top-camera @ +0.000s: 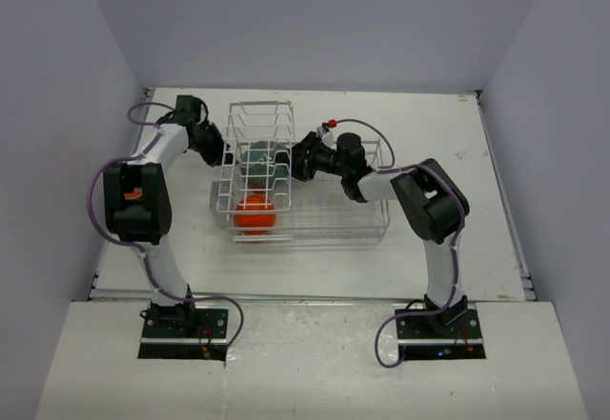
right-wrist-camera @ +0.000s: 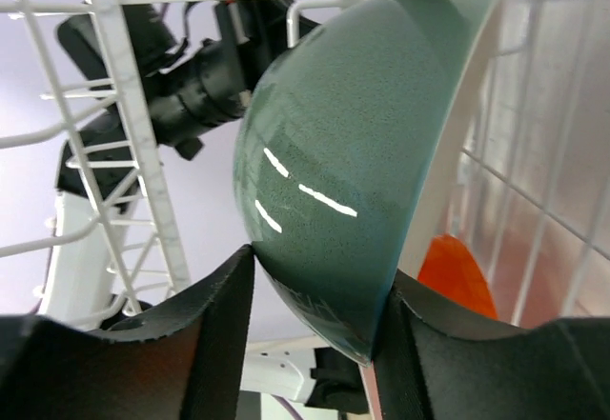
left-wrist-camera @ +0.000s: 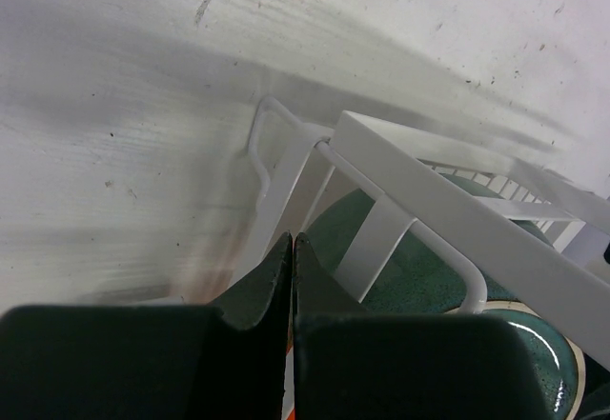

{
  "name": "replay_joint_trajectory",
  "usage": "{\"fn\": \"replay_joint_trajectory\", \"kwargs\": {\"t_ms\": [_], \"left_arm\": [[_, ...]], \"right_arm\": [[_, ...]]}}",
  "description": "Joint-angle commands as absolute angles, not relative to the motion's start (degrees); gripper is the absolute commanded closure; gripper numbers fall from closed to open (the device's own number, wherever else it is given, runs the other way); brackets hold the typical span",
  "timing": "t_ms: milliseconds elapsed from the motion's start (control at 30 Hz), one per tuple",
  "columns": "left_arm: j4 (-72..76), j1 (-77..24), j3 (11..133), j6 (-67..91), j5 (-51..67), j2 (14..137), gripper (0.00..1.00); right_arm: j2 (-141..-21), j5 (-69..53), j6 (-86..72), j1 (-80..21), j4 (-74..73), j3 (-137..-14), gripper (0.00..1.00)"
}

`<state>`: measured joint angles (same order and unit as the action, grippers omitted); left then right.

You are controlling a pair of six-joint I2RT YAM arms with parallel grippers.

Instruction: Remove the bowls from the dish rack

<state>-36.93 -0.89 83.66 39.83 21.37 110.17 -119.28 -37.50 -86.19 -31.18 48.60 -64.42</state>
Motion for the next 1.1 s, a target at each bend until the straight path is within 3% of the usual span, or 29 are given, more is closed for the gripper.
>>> {"fn": "replay_joint_trajectory", "kwargs": {"t_ms": [0, 500, 733, 1067], "left_arm": [[-35.24, -1.93, 84.81, 39.99, 27.33, 110.83, 1.0], [-34.98, -1.41, 85.08, 39.9, 27.68, 111.97, 1.0], [-34.63, -1.23, 85.87, 40.34, 28.04, 112.41, 1.0], [-33.75, -0.88, 86.13, 40.78, 29.27, 112.24, 1.0]], "right_arm": [[-120.67, -37.27, -89.56, -31.73, 56.59, -66.54, 0.53], [-131.99, -42.01, -101.24, -31.73, 73.54, -73.56, 0.75], [-135.26, -42.89, -106.61, -31.82, 80.06, -76.73, 1.0], [-132.54, -44.3, -108.11, -31.82, 87.53, -75.06, 1.0]]}}
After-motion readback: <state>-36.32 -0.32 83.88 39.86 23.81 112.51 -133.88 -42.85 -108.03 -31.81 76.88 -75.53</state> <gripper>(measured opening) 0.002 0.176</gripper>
